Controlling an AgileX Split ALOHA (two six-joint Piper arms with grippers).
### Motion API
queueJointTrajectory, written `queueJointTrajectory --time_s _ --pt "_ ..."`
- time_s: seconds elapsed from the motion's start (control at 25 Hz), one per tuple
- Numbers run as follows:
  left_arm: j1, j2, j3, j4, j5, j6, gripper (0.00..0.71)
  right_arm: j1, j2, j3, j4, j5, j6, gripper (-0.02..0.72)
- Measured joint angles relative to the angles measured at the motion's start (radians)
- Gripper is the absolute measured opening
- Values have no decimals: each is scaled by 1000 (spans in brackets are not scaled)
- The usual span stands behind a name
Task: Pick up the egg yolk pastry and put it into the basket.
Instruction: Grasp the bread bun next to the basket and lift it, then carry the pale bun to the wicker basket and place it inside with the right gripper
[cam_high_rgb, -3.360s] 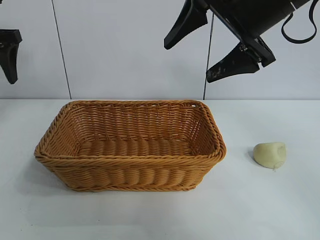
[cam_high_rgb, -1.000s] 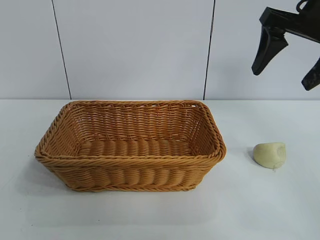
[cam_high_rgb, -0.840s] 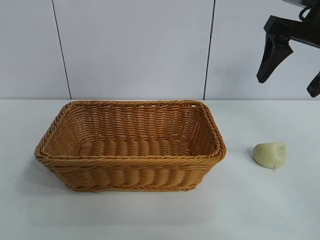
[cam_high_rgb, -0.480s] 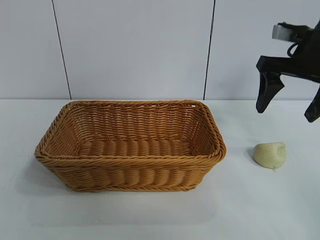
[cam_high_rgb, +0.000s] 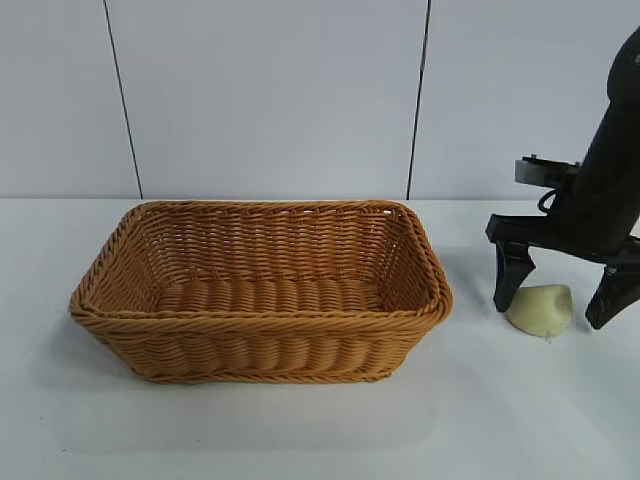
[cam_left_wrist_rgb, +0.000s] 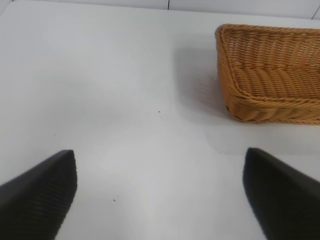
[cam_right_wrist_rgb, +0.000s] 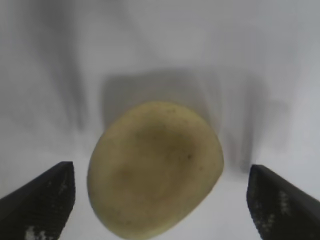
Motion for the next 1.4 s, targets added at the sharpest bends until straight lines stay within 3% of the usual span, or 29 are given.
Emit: queueJointTrajectory --time_s 0.08,0.32,0.48,0.92,1.4 --pt "0 0 0 0 0 0 695 0 0 0 0 -1 0 575" --pt "0 0 0 0 0 0 695 0 0 0 0 -1 0 316" --pt "0 0 0 0 0 0 695 0 0 0 0 0 0 232" --pt "0 0 0 0 0 0 695 0 -121 -2 -3 2 -1 211" --pt "0 0 0 0 0 0 695 0 -365 -3 -2 61 -2 211"
